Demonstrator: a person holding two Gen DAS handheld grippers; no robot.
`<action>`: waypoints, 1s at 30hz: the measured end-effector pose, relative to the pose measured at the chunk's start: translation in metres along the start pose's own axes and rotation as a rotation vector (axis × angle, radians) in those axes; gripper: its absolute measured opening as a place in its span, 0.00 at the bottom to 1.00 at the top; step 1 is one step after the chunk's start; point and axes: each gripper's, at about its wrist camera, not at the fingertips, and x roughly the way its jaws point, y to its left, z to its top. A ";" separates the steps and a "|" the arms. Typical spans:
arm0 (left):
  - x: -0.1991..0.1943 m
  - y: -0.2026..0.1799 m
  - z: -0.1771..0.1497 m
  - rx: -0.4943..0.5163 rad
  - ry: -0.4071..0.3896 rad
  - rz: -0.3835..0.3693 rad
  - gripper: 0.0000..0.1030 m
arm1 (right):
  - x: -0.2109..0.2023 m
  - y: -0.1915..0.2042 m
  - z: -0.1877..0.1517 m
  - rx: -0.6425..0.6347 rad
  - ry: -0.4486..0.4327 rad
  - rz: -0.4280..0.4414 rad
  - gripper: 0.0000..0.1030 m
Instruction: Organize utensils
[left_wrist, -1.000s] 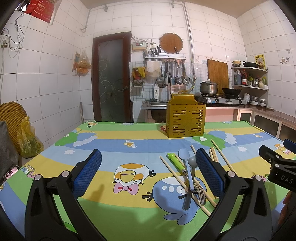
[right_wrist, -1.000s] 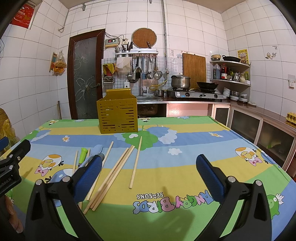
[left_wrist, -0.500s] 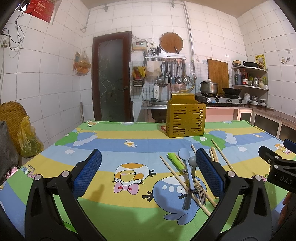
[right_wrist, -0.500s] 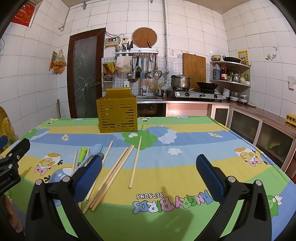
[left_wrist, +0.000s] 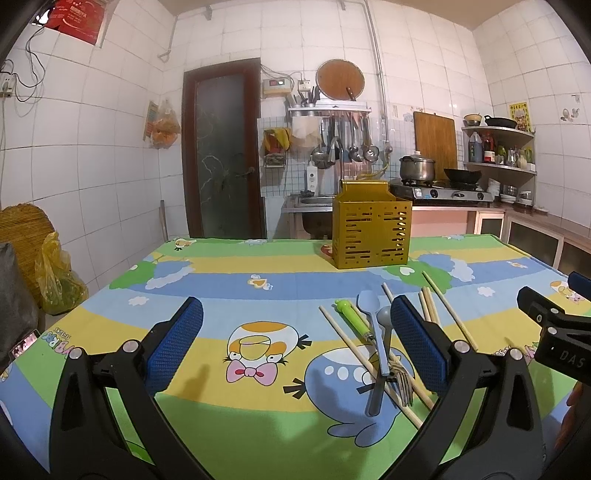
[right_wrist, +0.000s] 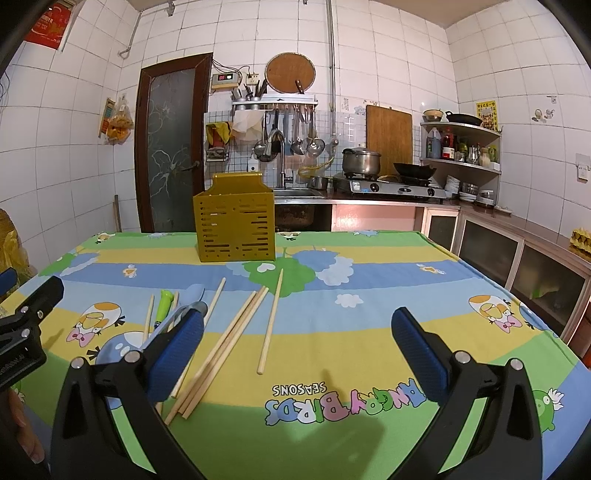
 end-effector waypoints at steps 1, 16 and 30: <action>0.000 0.000 0.000 0.000 0.001 0.000 0.95 | 0.000 0.000 0.000 0.000 0.001 0.000 0.96; 0.025 0.000 0.000 0.002 0.131 -0.020 0.95 | 0.017 0.005 0.002 -0.021 0.088 0.008 0.96; 0.110 -0.013 0.023 0.052 0.302 -0.040 0.95 | 0.103 0.017 0.046 -0.127 0.236 0.020 0.96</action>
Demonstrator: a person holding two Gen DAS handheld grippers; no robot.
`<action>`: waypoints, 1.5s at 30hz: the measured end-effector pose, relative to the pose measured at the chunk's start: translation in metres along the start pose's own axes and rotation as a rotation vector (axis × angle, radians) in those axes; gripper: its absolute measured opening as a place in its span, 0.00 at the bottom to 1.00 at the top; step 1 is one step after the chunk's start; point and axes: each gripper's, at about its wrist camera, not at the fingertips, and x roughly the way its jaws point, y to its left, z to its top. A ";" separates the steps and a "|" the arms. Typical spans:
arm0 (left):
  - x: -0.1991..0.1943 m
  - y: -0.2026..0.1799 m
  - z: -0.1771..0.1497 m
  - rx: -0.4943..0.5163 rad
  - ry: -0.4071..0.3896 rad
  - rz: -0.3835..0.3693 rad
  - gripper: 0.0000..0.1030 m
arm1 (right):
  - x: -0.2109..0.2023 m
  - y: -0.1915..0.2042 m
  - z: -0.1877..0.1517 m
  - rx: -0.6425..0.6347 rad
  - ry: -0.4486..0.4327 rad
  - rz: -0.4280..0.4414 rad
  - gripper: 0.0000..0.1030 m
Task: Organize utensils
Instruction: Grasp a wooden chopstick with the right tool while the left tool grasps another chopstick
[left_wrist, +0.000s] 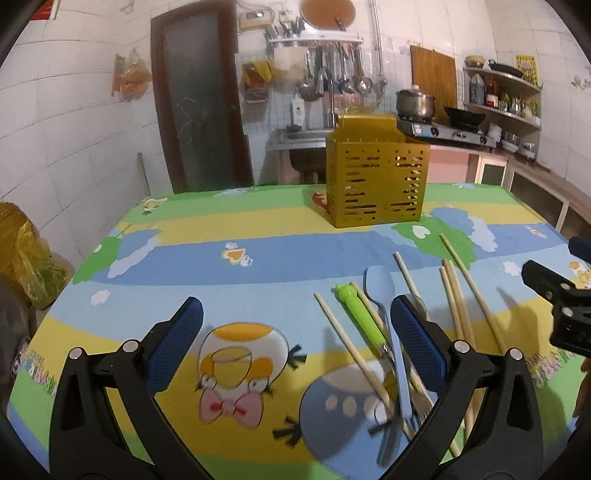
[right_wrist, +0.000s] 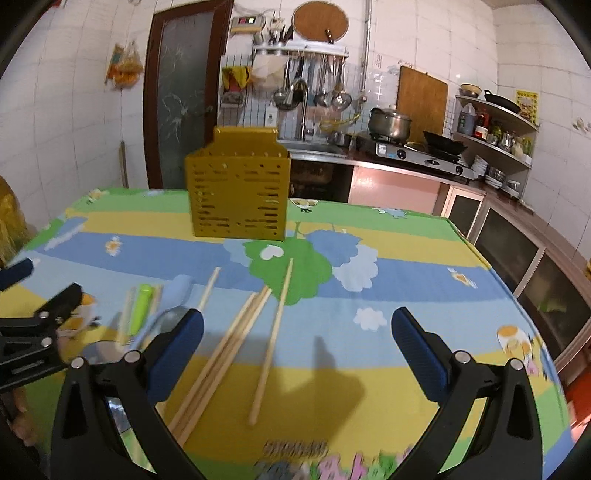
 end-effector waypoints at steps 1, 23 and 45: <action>0.008 -0.001 0.001 -0.003 0.020 0.001 0.95 | 0.007 -0.001 0.002 0.003 0.013 -0.008 0.96; 0.100 0.005 -0.003 -0.043 0.342 0.067 0.95 | 0.117 -0.017 -0.006 0.109 0.332 -0.028 0.96; 0.108 0.010 -0.007 -0.095 0.384 0.029 0.96 | 0.128 -0.023 -0.006 0.151 0.356 0.016 0.97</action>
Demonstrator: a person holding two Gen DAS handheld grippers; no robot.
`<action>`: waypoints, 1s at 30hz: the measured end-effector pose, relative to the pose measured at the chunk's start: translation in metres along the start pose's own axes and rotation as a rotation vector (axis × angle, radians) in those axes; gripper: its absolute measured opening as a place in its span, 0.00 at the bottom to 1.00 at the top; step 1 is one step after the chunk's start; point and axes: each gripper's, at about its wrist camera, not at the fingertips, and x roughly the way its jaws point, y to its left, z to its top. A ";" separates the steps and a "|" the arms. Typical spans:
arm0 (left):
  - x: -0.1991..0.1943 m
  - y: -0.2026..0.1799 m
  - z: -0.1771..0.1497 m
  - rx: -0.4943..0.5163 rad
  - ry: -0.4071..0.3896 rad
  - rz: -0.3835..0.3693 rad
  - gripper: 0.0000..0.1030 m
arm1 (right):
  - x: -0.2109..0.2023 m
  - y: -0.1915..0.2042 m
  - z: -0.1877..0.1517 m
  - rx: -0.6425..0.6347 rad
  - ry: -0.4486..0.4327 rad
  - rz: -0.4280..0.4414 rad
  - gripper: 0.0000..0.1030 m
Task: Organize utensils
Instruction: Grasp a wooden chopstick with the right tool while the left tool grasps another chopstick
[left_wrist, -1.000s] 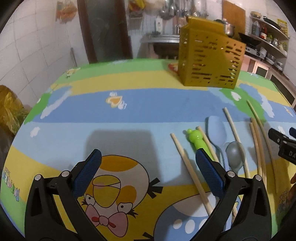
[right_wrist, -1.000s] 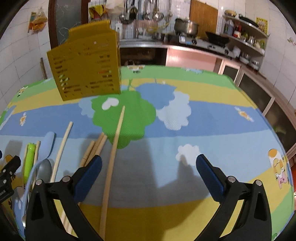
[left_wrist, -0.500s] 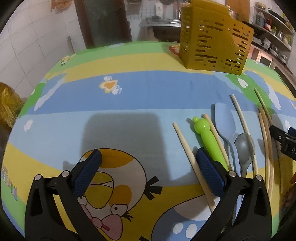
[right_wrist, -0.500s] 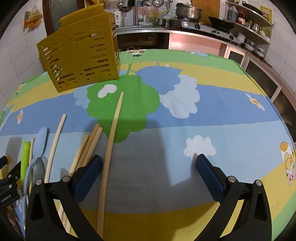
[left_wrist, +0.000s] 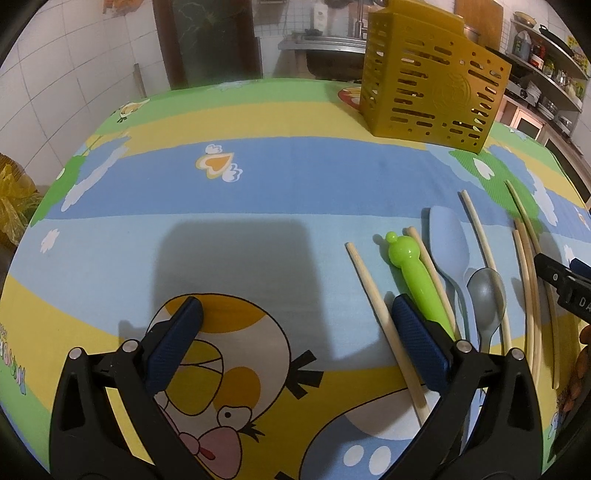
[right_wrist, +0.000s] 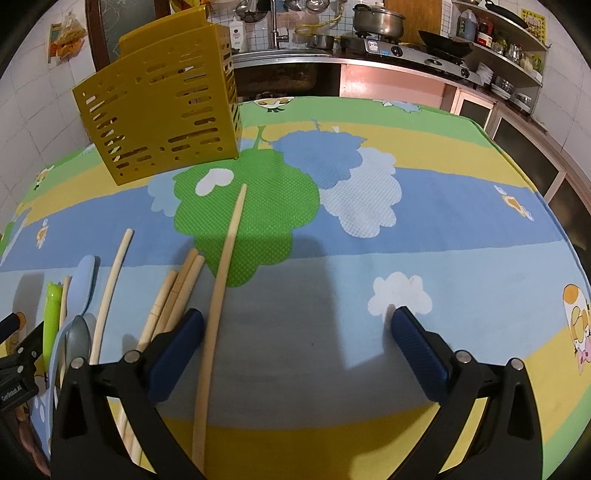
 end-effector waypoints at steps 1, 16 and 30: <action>-0.001 -0.001 -0.001 0.001 -0.002 0.004 0.96 | 0.000 0.001 0.001 0.004 -0.002 -0.006 0.96; -0.016 -0.021 -0.005 -0.008 -0.002 -0.005 0.54 | 0.005 0.013 0.024 -0.003 -0.056 0.005 0.40; -0.009 -0.022 0.012 -0.028 0.053 -0.056 0.09 | 0.013 0.024 0.042 0.011 -0.003 0.037 0.06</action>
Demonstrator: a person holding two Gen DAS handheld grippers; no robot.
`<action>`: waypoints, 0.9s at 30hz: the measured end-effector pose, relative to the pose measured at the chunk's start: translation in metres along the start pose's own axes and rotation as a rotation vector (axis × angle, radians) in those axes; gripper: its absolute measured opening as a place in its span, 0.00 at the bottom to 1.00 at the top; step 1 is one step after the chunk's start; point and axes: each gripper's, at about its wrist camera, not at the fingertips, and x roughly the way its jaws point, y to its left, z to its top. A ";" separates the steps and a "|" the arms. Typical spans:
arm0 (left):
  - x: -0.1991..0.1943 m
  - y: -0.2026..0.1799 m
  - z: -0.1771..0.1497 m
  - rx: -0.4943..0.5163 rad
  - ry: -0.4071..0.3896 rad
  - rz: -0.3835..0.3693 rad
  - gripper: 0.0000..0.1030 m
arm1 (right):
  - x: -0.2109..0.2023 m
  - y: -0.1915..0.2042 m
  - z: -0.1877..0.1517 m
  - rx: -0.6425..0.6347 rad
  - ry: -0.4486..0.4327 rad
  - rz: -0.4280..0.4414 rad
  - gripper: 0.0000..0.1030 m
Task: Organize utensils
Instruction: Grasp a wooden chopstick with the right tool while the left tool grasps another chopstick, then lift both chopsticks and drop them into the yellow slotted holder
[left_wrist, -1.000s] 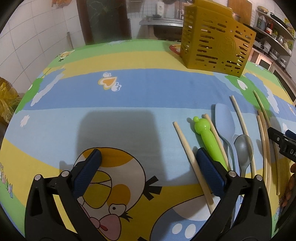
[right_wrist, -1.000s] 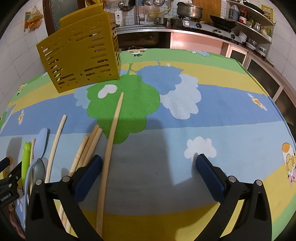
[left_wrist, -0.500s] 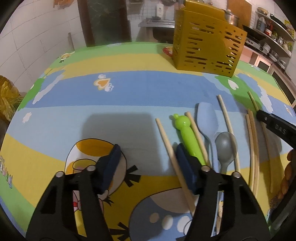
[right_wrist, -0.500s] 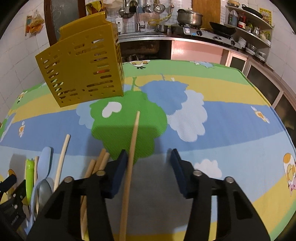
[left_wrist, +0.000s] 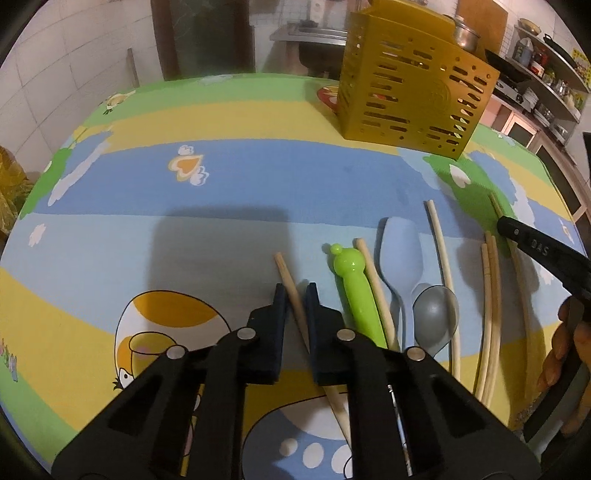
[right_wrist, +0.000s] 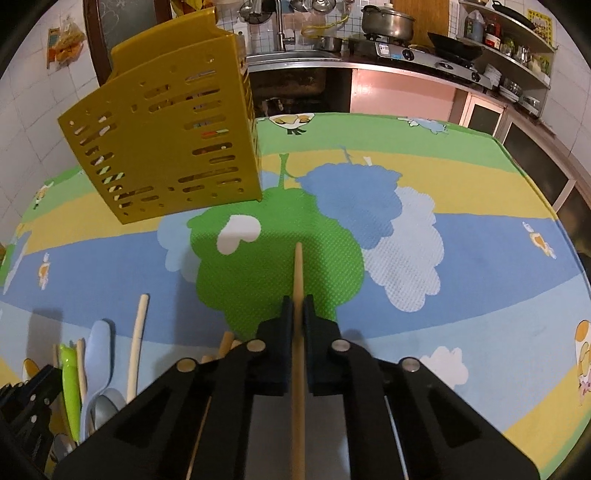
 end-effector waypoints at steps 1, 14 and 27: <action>0.000 0.000 0.000 0.000 -0.002 -0.001 0.09 | -0.003 -0.002 -0.003 0.004 -0.010 0.006 0.06; -0.048 -0.011 0.010 0.028 -0.157 -0.090 0.06 | -0.086 -0.027 -0.028 0.087 -0.234 0.108 0.06; -0.129 -0.002 0.010 0.054 -0.461 -0.160 0.04 | -0.131 -0.025 -0.039 0.088 -0.436 0.135 0.06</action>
